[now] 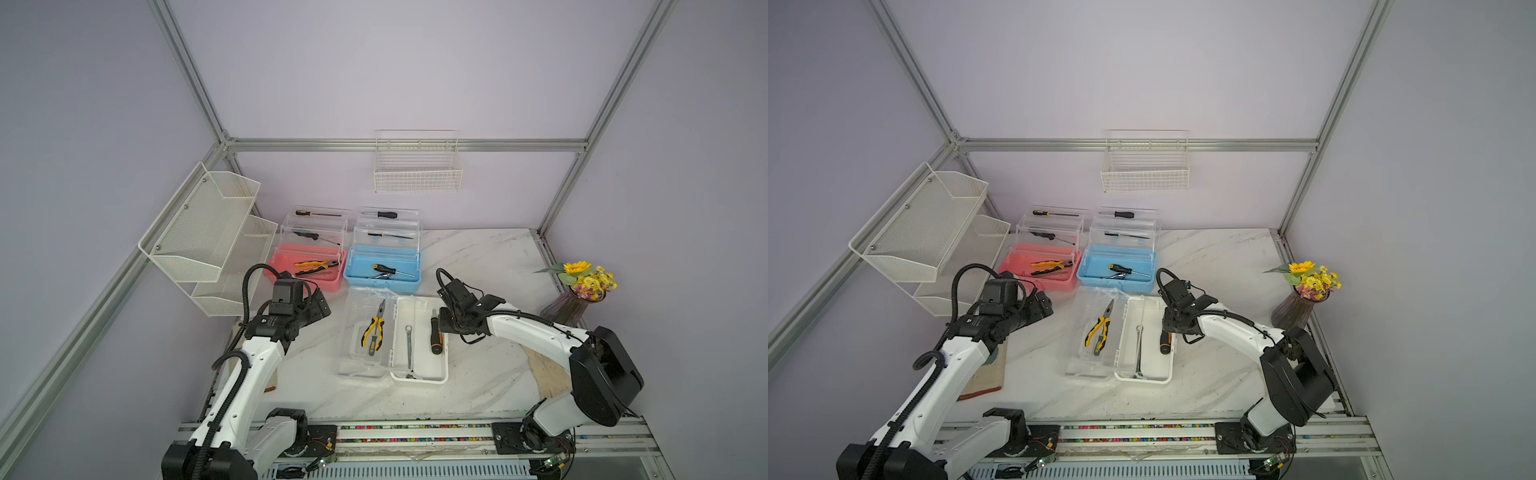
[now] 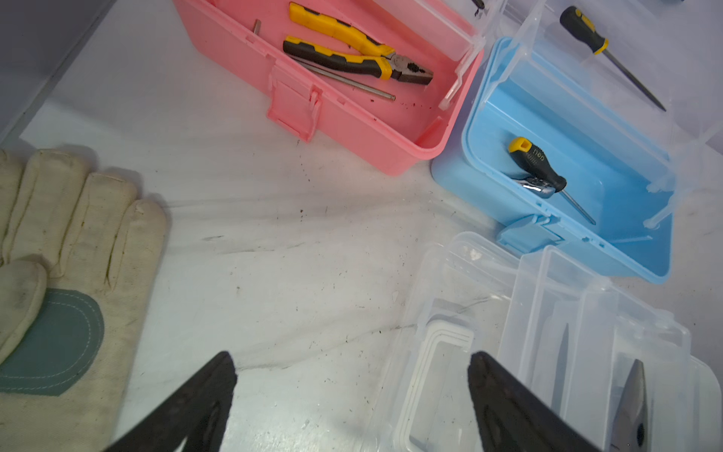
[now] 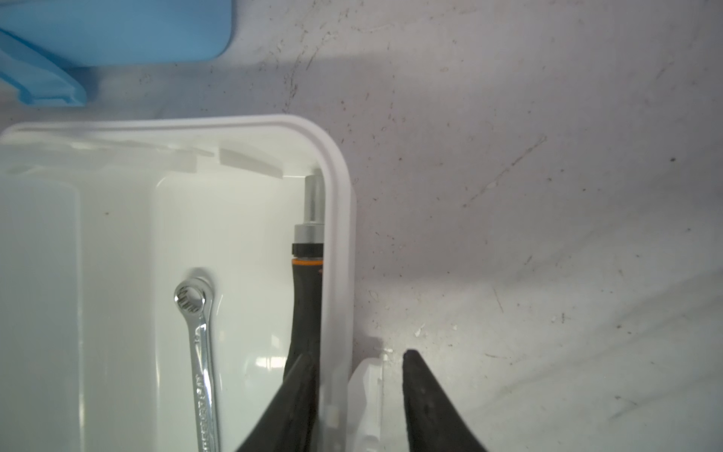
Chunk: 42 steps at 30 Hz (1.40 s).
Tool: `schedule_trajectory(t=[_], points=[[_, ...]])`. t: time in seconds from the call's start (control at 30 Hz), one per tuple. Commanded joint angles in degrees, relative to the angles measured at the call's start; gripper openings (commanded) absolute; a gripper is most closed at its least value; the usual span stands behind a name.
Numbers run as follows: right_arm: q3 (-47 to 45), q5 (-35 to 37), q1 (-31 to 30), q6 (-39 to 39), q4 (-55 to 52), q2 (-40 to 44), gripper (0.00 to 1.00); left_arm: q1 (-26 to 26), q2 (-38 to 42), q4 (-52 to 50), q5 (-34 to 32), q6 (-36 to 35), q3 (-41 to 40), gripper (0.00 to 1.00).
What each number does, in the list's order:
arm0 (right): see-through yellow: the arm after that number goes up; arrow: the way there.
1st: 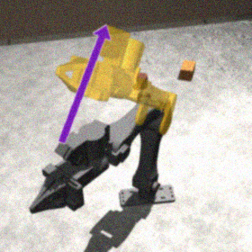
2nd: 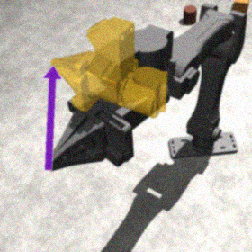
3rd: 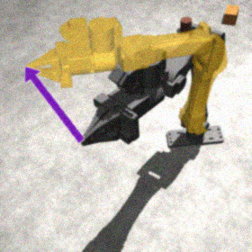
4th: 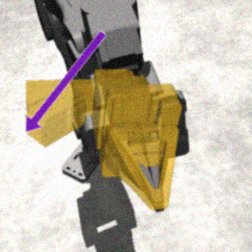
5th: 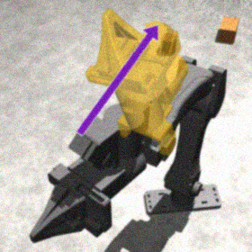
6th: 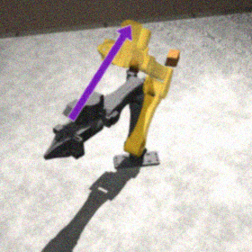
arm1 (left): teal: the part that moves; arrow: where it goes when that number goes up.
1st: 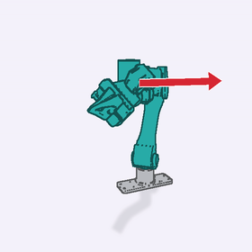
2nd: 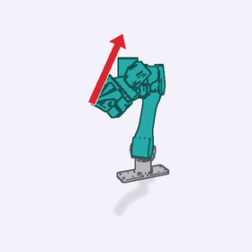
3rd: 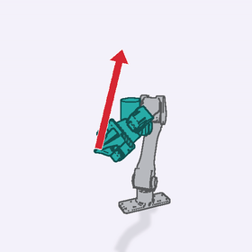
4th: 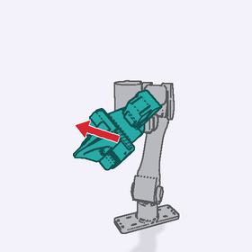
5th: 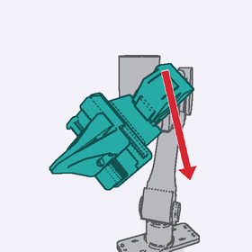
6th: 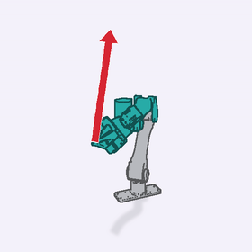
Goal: Close toolboxes
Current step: Close the toolbox lid.
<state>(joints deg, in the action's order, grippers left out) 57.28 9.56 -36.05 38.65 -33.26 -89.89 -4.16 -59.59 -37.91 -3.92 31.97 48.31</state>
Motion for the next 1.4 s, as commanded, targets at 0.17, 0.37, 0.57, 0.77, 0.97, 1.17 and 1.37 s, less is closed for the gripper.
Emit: schedule_trajectory(t=[0.17,0.37,0.57,0.77,0.97,1.17,1.37], points=[[1.2,1.7,3.2,0.1,2.2,-2.3,0.28,-2.4,0.0,1.6,0.8,3.9,-3.9,0.85],[-0.2,-1.0,8.8,-1.1,4.5,-1.0,0.21,-6.9,-0.8,4.8,1.9,6.9,-8.1,0.79],[-0.5,-4.1,8.9,-1.5,5.7,-0.3,0.3,-11.7,-2.1,10.7,6.9,10.1,-12.1,0.72],[-0.9,-6.3,8.9,-1.5,4.8,1.9,0.49,-17.7,-2.8,11.9,11.3,14.0,-15.0,0.7],[-1.3,-8.5,8.9,-2.2,5.0,0.8,0.5,-19.7,-3.4,14.1,10.6,16.0,-17.1,0.64],[-1.9,-8.4,8.9,-2.6,5.5,0.9,0.45,-21.3,-7.5,15.5,9.9,16.0,-16.3,0.52],[-2.9,-8.4,8.9,-3.4,6.3,0.5,0.43,-21.9,-9.7,15.7,8.5,15.9,-15.7,0.33]])
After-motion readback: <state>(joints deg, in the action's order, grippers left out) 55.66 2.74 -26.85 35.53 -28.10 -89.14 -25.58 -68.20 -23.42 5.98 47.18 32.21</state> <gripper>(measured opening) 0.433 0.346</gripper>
